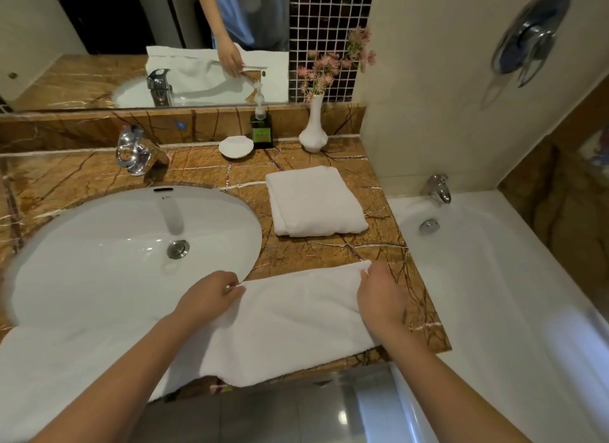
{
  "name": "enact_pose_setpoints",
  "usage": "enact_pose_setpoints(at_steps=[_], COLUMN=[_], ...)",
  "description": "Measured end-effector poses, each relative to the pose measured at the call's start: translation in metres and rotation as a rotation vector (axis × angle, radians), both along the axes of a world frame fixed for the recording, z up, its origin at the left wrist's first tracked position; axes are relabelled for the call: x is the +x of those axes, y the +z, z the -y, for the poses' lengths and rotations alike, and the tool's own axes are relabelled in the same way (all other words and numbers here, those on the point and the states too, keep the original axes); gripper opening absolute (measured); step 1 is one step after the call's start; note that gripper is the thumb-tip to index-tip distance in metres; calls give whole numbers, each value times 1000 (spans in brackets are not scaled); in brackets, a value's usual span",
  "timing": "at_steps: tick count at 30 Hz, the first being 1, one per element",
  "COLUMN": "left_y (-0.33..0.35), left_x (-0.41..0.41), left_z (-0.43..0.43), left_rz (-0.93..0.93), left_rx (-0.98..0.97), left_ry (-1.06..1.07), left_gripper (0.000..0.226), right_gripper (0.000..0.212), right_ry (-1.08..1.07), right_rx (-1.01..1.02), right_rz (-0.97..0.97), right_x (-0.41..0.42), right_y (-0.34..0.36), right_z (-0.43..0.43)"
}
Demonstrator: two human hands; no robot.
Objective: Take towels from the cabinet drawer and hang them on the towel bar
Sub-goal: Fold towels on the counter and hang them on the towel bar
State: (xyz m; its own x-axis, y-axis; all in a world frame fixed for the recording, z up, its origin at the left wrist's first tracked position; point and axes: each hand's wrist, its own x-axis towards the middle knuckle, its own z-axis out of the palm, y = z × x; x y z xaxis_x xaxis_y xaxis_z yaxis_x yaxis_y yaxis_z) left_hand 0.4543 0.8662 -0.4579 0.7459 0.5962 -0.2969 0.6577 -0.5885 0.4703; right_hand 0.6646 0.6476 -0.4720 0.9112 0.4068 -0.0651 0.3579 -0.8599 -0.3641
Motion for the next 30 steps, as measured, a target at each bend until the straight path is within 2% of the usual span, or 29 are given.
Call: enact_pose_setpoints(at_steps=[3, 5, 8, 12, 19, 21, 23, 26, 28, 30], left_y=[-4, -2, -4, -6, -10, -10, -9, -9, -8, -9], left_x=[-3, -3, -3, -6, -3, -2, 0, -2, -4, -5], left_z=[-1, -1, 2, -1, 0, 2, 4, 4, 3, -1], left_rz=[11, -10, -24, -9, -70, -70, -64, -57, -53, -47], left_rx=[-42, 30, 185, 224, 309, 327, 348, 327, 316, 345], left_ry=[5, -54, -101, -90, -86, -91, -86, -75, -75, -83], left_gripper=[32, 35, 30, 28, 36, 36, 37, 38, 38, 40], right_gripper=[22, 21, 19, 19, 23, 23, 27, 53, 62, 66], right_ry=[-12, -4, -7, -70, -90, -14, 212, 564, 595, 573], right_rx=[28, 21, 2, -10, -66, -72, -4, -49, -119, -150], right_rz=[34, 40, -5, -45, 6, 181, 321, 187, 110, 117], right_x=[2, 8, 19, 27, 26, 22, 9, -29, -43, -41], right_y=[5, 7, 6, 1, 4, 11, 14, -3, -19, -26], right_z=[3, 6, 7, 1, 3, 3, 0, -4, -3, -2])
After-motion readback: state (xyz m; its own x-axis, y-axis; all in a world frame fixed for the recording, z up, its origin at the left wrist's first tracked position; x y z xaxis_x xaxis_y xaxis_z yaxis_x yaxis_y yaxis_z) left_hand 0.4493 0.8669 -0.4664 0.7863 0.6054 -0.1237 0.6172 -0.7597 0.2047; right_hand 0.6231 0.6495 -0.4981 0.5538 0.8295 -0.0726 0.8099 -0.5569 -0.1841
